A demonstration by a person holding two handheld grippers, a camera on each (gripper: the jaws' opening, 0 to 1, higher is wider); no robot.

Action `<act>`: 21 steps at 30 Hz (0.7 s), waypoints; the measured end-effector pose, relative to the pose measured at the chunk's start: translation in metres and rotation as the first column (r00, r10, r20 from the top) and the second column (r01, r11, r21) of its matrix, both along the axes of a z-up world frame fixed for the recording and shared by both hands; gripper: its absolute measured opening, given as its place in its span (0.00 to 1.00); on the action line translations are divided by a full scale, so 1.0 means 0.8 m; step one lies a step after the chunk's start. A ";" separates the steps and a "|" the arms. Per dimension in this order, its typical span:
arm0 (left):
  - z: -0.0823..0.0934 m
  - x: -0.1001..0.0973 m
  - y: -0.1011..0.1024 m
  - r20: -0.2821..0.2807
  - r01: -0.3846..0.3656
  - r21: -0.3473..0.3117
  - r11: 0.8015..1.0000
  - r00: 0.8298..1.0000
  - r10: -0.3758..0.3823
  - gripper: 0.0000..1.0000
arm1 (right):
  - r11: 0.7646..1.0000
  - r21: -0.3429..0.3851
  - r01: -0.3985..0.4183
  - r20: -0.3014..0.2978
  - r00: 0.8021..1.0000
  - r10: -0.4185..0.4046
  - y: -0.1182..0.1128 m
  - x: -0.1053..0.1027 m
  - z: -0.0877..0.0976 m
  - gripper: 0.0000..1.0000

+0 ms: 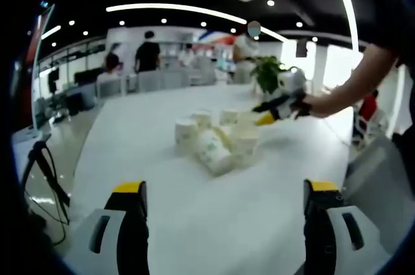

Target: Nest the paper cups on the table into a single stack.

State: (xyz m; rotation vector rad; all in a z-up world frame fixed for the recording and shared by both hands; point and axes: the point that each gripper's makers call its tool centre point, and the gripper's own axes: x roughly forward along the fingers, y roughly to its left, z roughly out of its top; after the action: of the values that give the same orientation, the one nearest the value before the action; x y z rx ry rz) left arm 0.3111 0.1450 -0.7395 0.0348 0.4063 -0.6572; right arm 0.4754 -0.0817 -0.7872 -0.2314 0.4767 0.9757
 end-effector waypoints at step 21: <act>-0.003 -0.004 0.001 -0.004 -0.006 0.005 1.000 1.000 0.006 1.00 | 0.999 -0.009 -0.039 0.011 0.999 0.039 0.010 0.000 -0.002 0.42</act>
State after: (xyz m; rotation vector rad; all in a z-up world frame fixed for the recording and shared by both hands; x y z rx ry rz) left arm 0.3081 0.1456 -0.7416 0.0367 0.4114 -0.6506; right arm 0.4753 -0.0739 -0.7887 -0.2549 0.4675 1.0097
